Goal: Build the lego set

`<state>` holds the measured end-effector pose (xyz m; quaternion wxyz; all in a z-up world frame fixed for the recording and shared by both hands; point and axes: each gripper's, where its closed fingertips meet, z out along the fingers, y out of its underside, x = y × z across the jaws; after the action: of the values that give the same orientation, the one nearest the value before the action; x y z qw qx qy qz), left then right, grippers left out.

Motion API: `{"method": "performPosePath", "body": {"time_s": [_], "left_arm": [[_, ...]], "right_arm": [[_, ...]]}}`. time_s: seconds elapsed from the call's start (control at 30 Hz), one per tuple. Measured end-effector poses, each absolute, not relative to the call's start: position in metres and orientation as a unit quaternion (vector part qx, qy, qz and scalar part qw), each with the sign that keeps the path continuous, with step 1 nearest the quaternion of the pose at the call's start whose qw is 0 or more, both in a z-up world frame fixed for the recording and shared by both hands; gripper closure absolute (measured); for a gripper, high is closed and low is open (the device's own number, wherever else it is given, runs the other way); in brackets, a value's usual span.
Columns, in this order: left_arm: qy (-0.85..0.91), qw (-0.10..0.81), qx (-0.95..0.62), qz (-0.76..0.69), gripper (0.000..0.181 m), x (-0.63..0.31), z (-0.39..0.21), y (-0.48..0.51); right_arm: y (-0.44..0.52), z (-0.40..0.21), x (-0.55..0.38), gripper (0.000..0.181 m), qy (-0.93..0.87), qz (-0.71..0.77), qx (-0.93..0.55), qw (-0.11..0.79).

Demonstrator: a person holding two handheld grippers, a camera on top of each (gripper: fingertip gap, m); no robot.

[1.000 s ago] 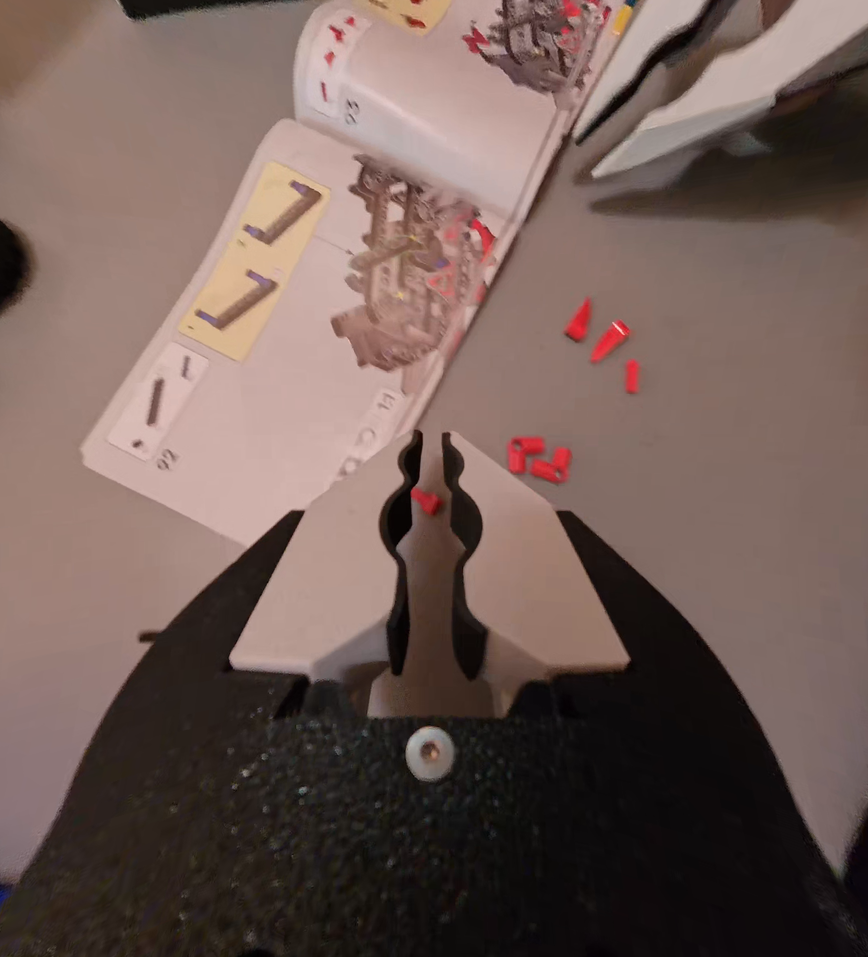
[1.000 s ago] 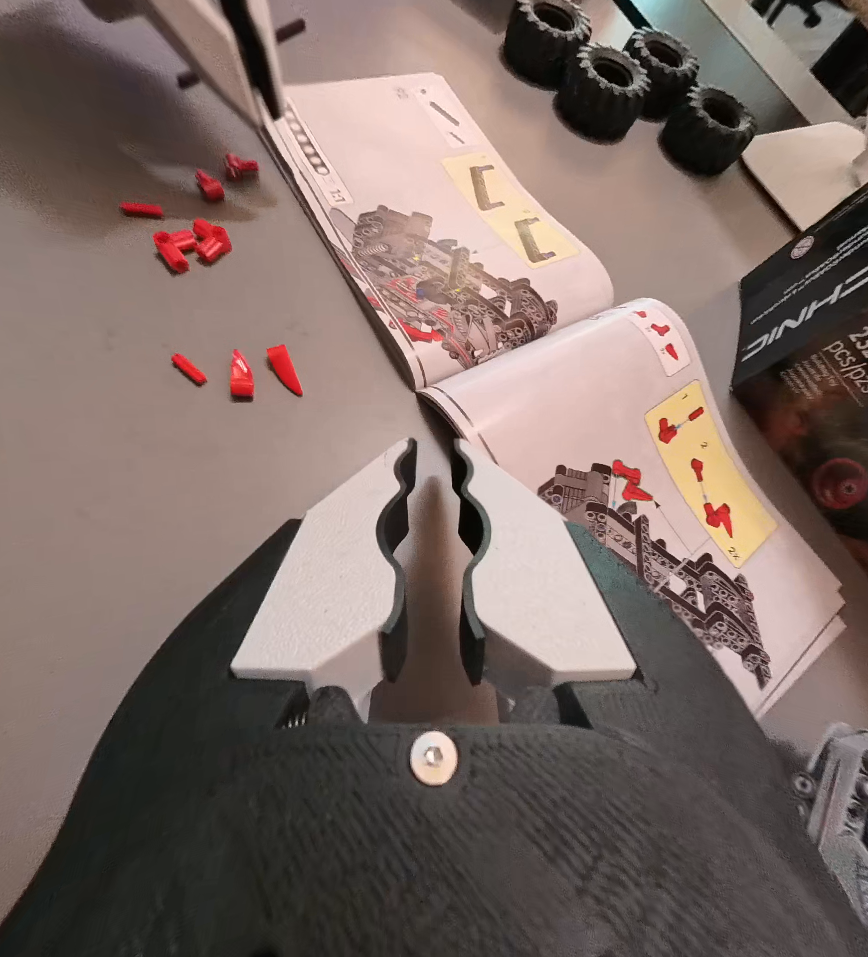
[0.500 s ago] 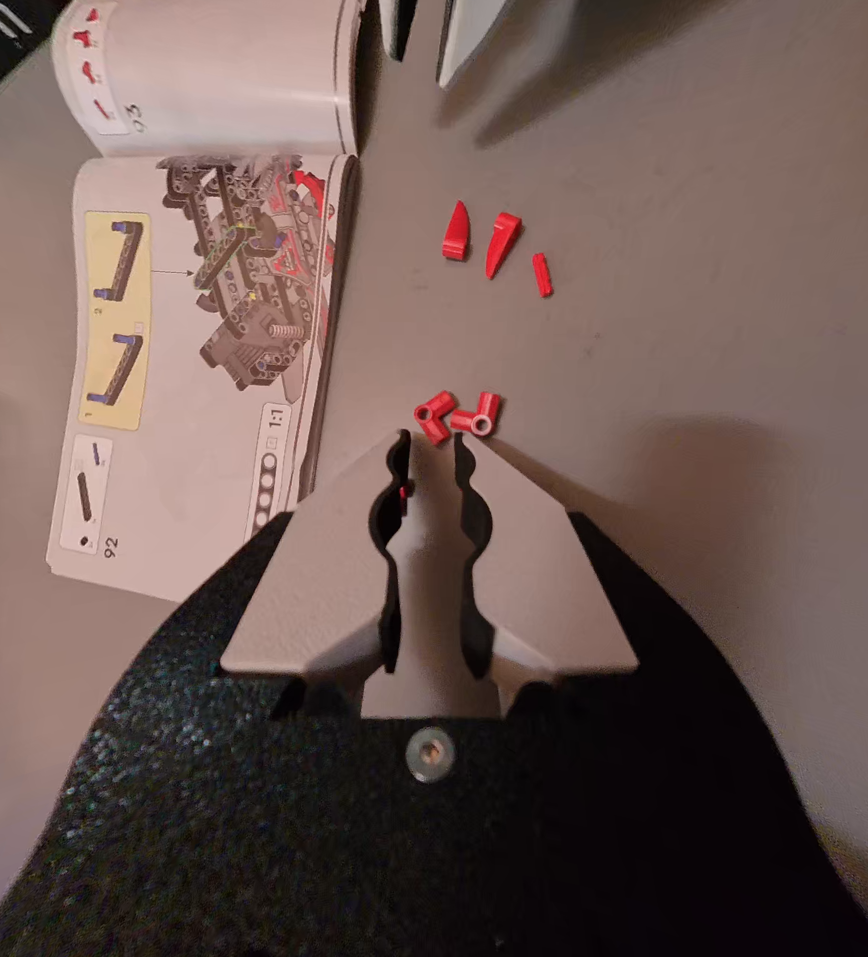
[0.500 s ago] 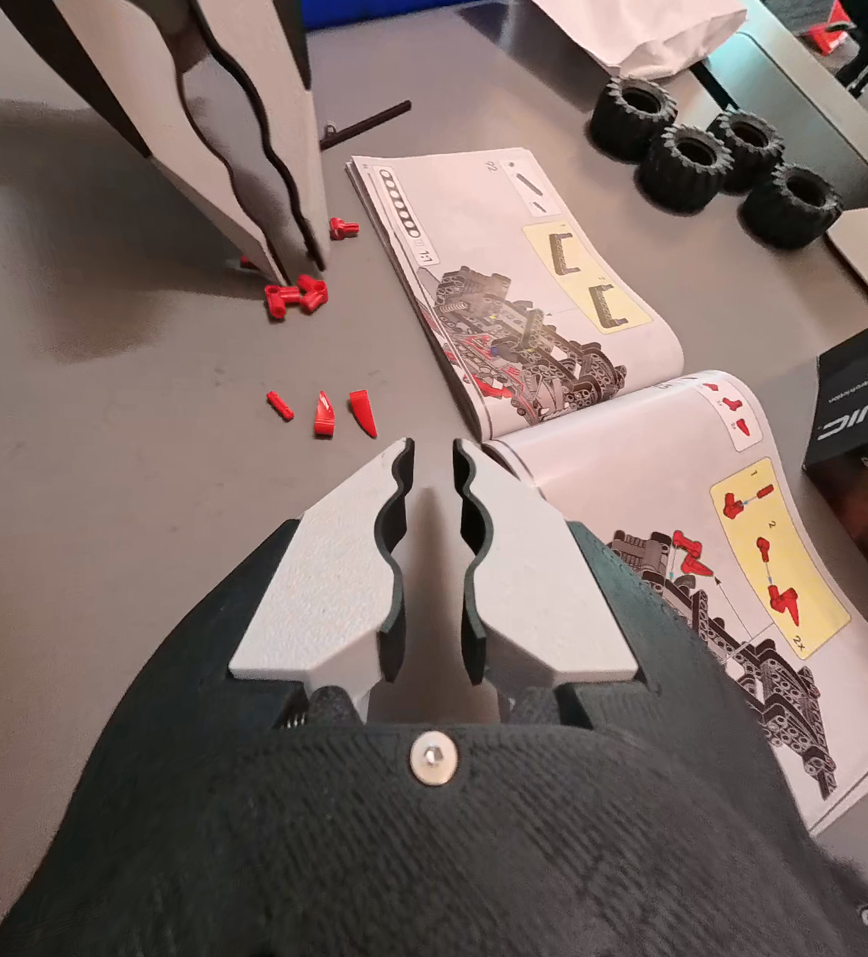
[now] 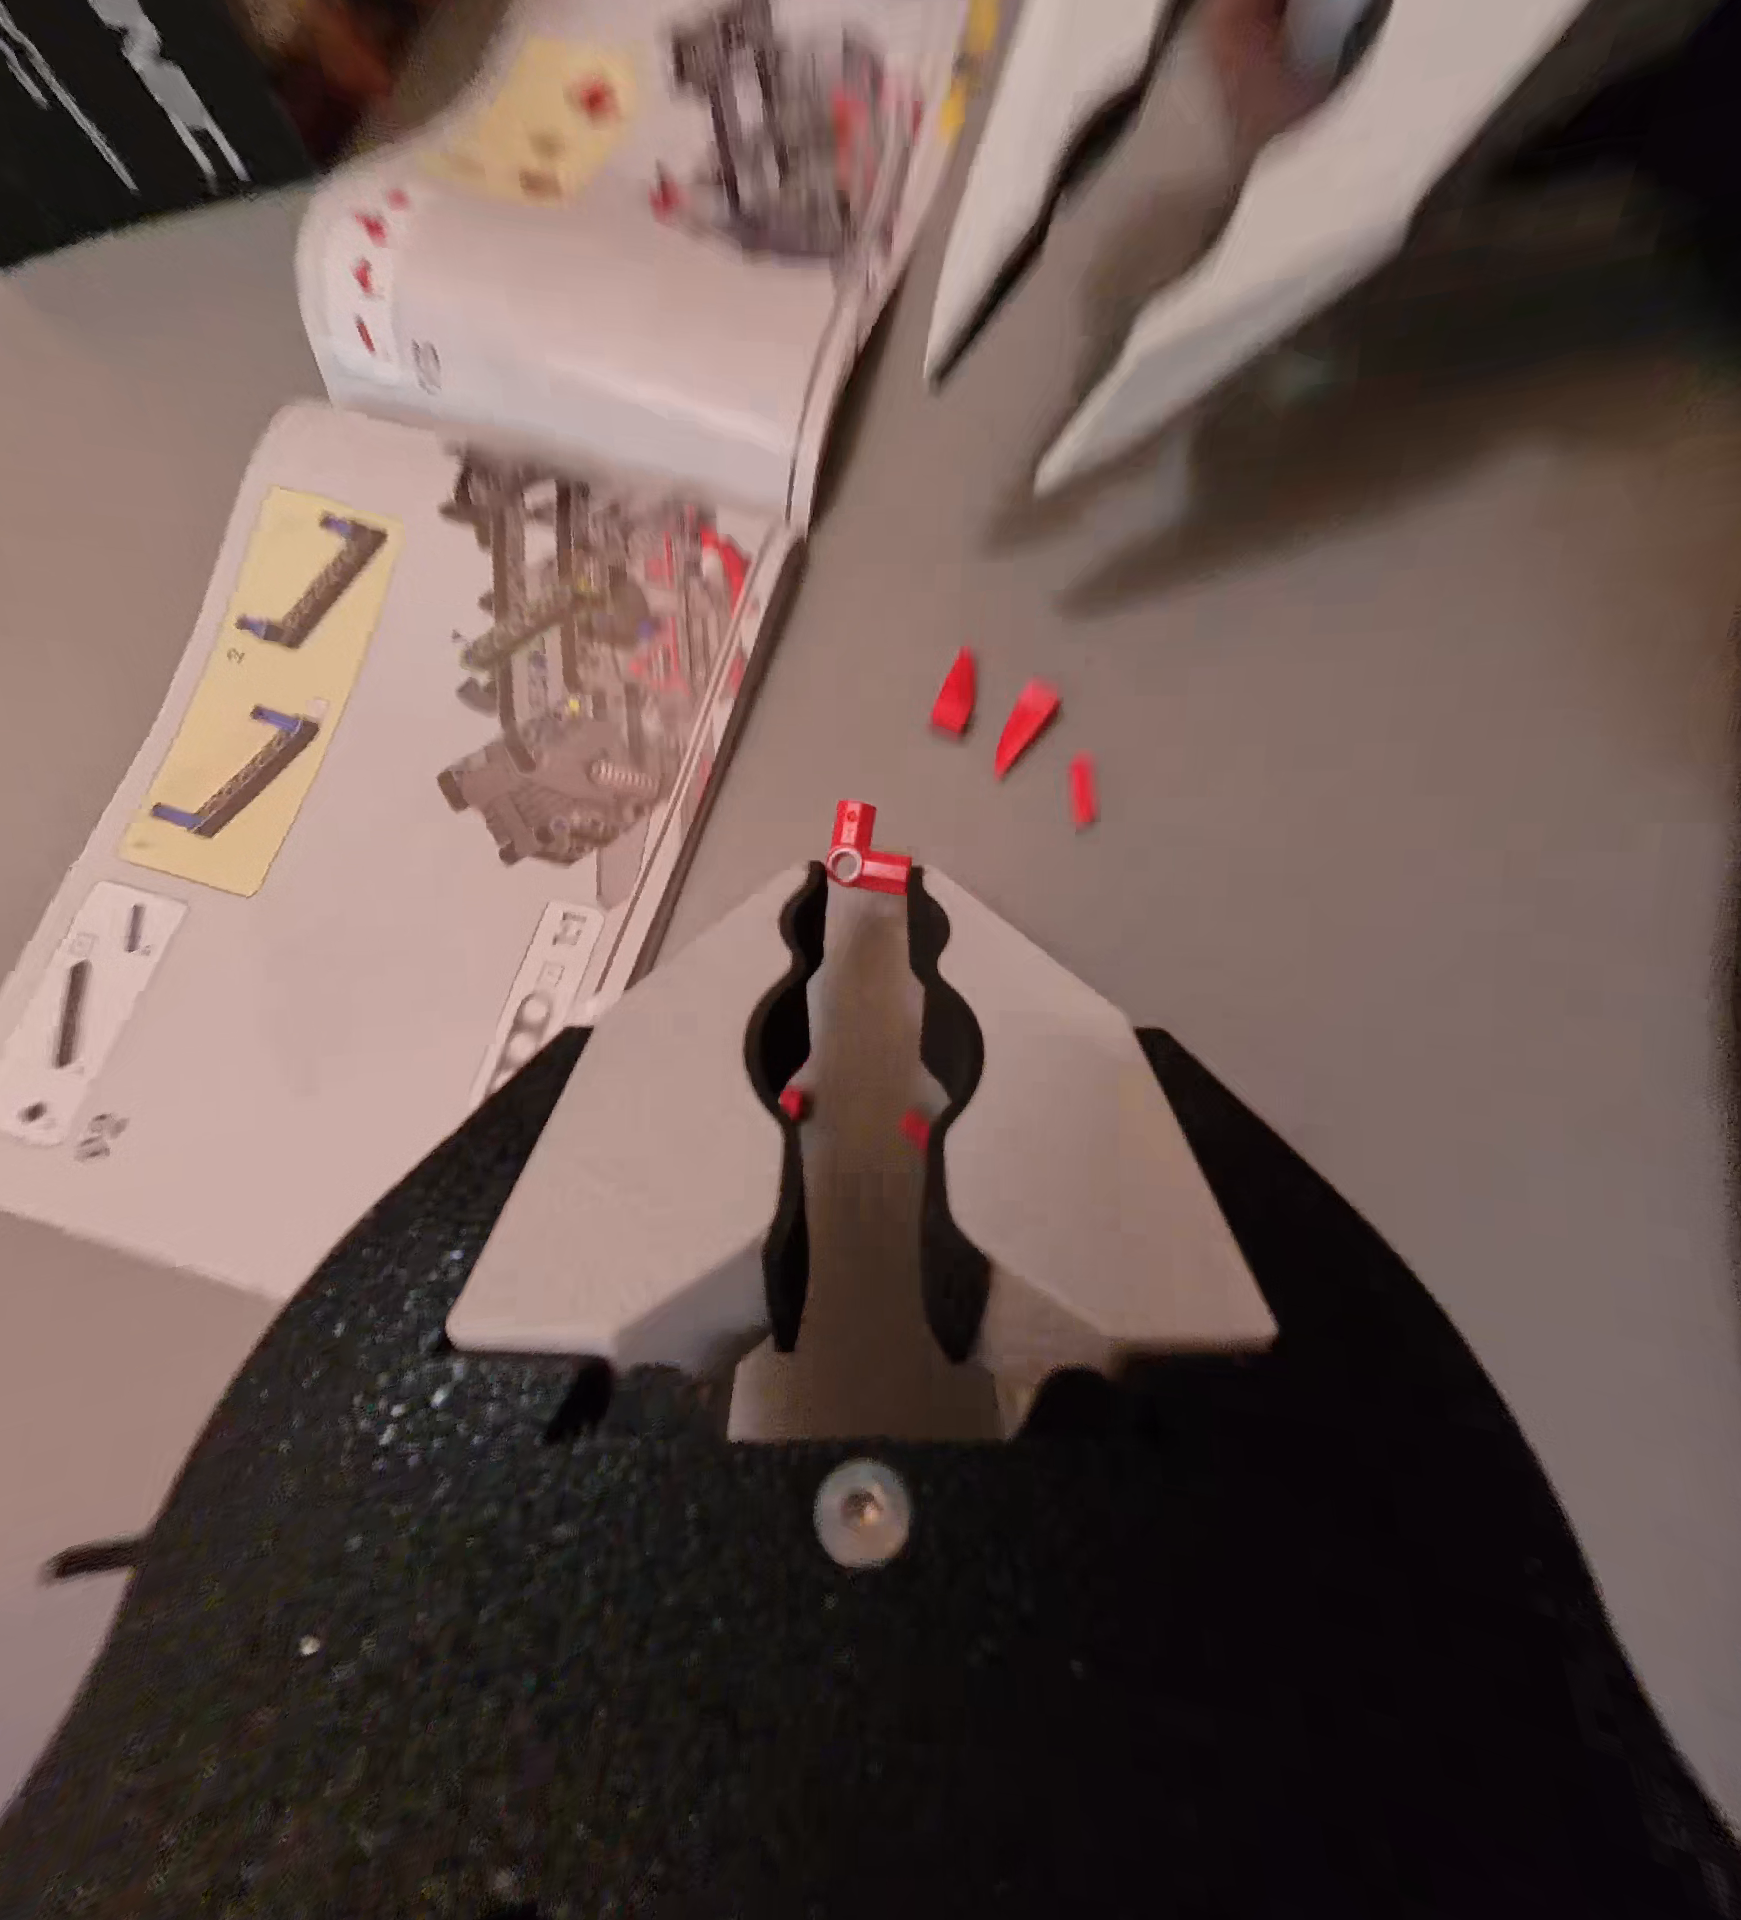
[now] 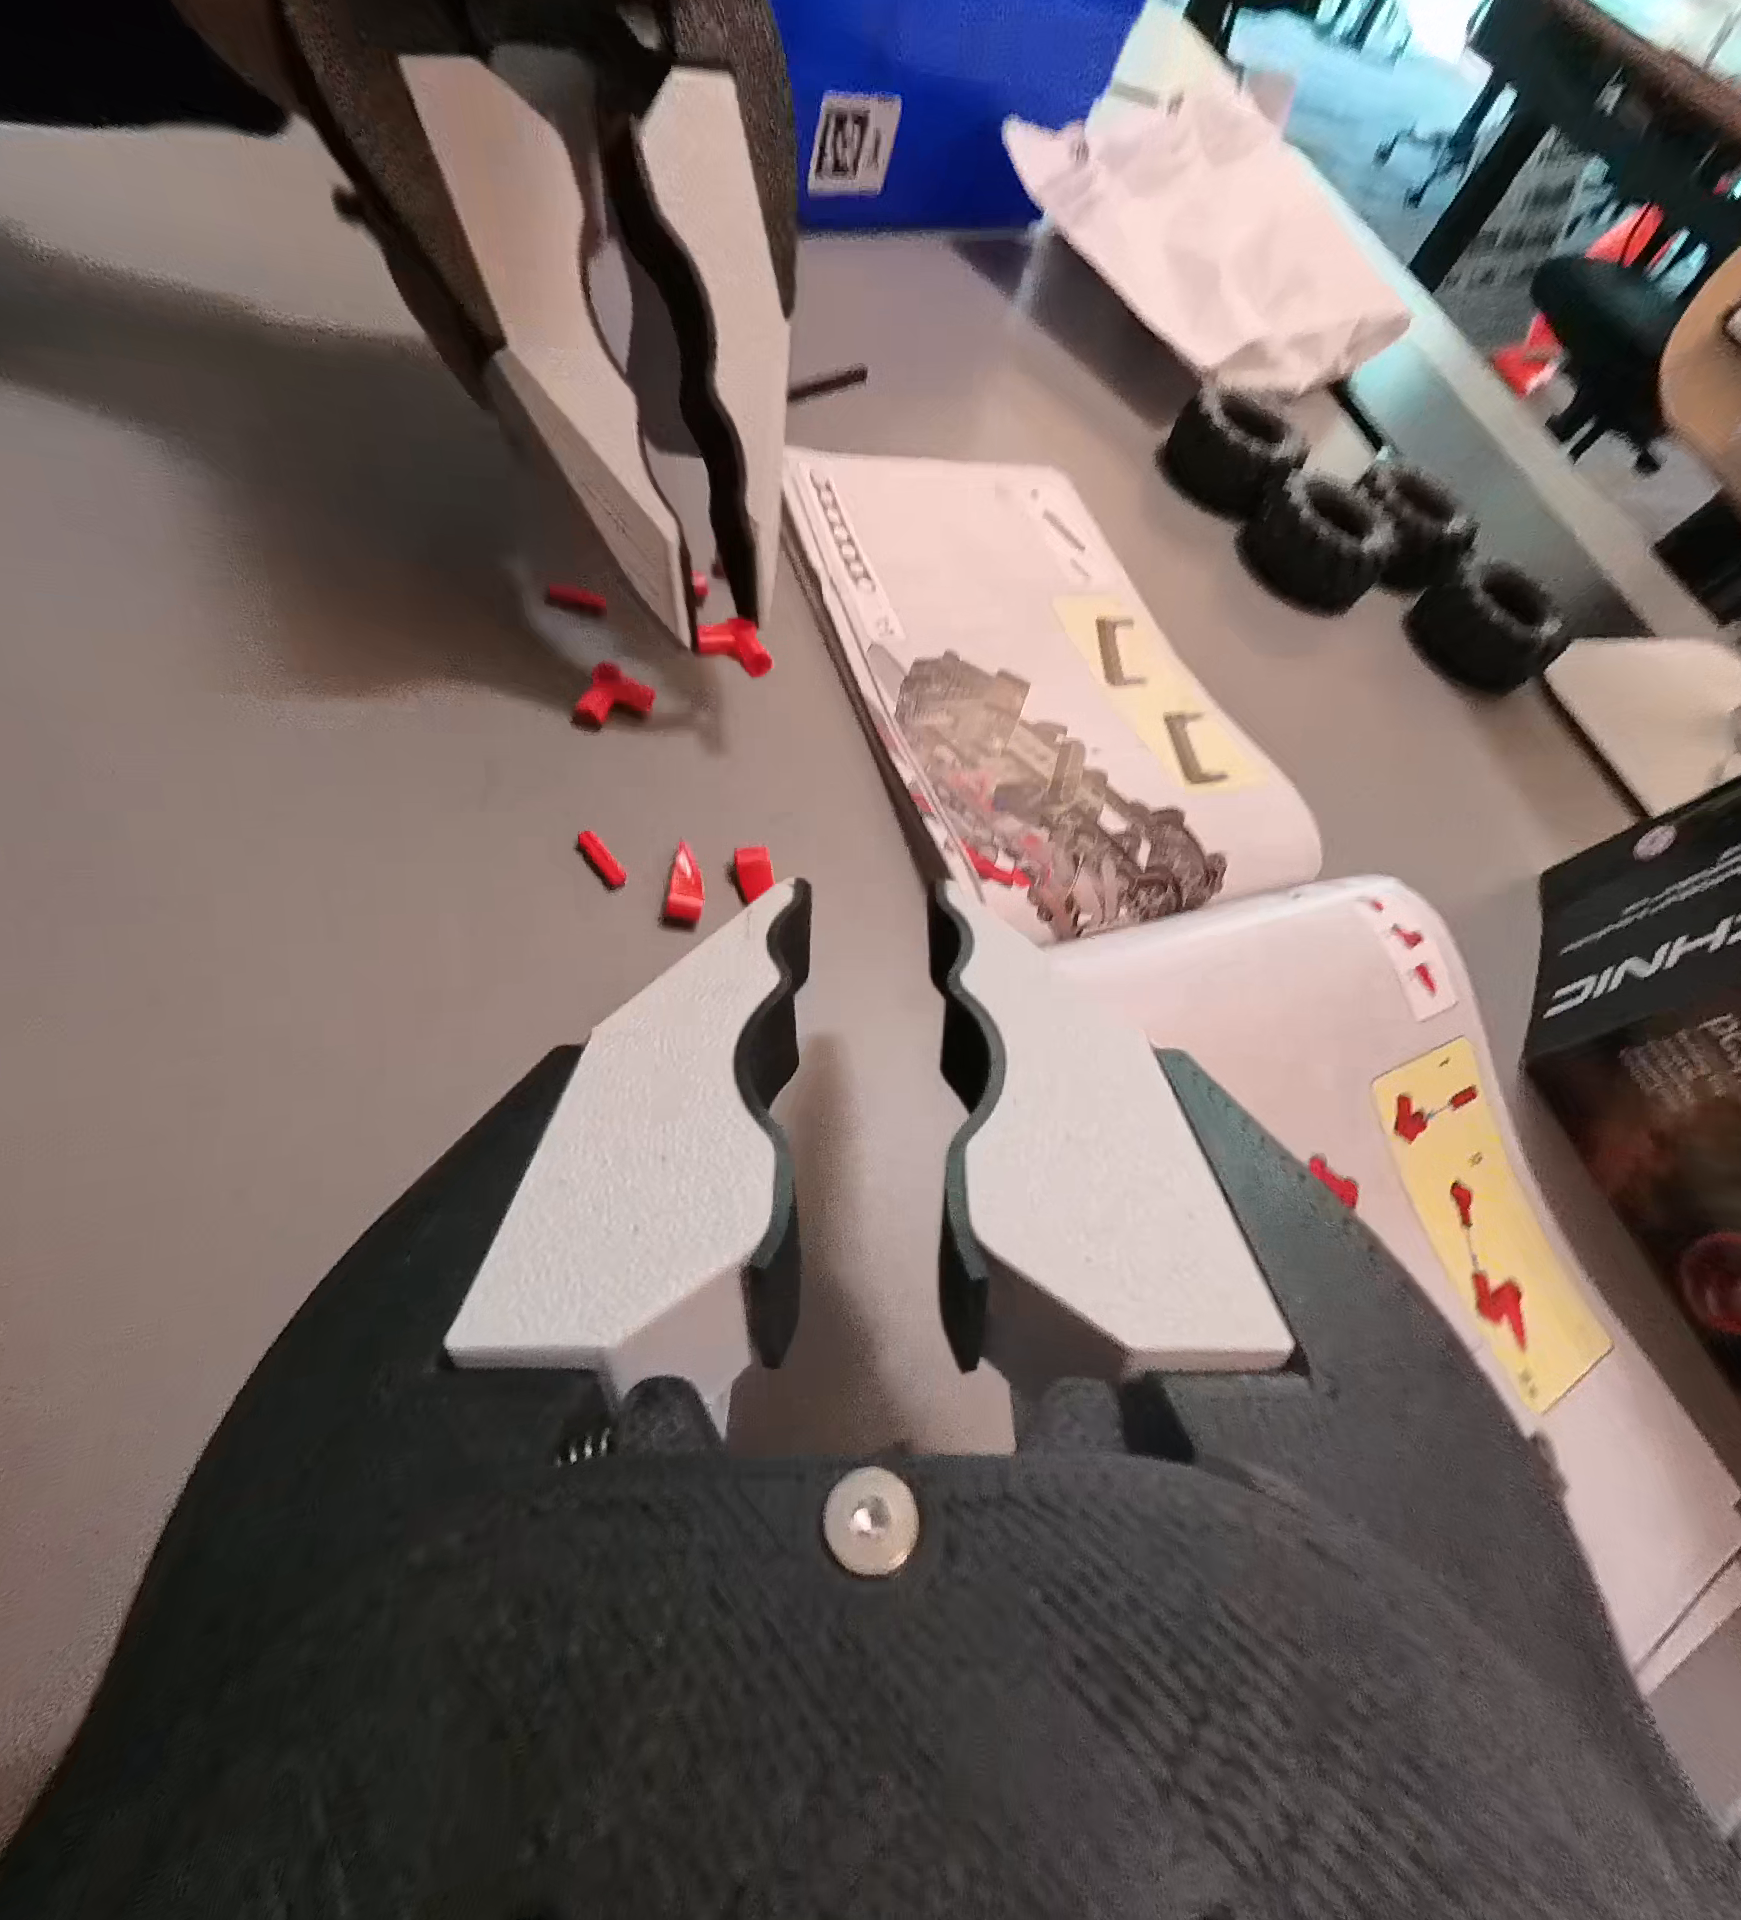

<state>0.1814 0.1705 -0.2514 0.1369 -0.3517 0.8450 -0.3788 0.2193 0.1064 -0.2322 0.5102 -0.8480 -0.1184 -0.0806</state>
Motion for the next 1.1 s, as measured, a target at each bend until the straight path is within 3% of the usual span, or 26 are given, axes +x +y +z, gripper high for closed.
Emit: {"method": "performPosePath", "body": {"time_s": [0.17,0.33,0.6,0.83,1.1], "left_arm": [[0.702,-0.003,-0.380,-0.602,0.168,0.181,-0.187,0.133],[0.655,-0.105,-0.347,-0.663,0.168,0.169,-0.170,0.115],[0.667,-0.155,-0.298,-0.665,0.169,0.152,-0.166,0.101],[0.673,-0.111,-0.342,-0.646,0.168,0.165,-0.173,0.112],[0.794,0.126,-0.307,-0.510,0.164,0.179,-0.187,0.128]], "right_arm": [[0.121,-0.198,0.209,0.146,-0.152,-0.094,-0.781,0.598],[0.124,-0.180,0.185,0.142,-0.196,-0.031,-0.747,0.634],[0.113,-0.164,0.151,0.169,-0.248,0.088,-0.695,0.669],[0.119,-0.171,0.164,0.173,-0.230,0.039,-0.722,0.651],[0.130,-0.201,0.187,0.172,-0.176,-0.011,-0.791,0.586]]}}
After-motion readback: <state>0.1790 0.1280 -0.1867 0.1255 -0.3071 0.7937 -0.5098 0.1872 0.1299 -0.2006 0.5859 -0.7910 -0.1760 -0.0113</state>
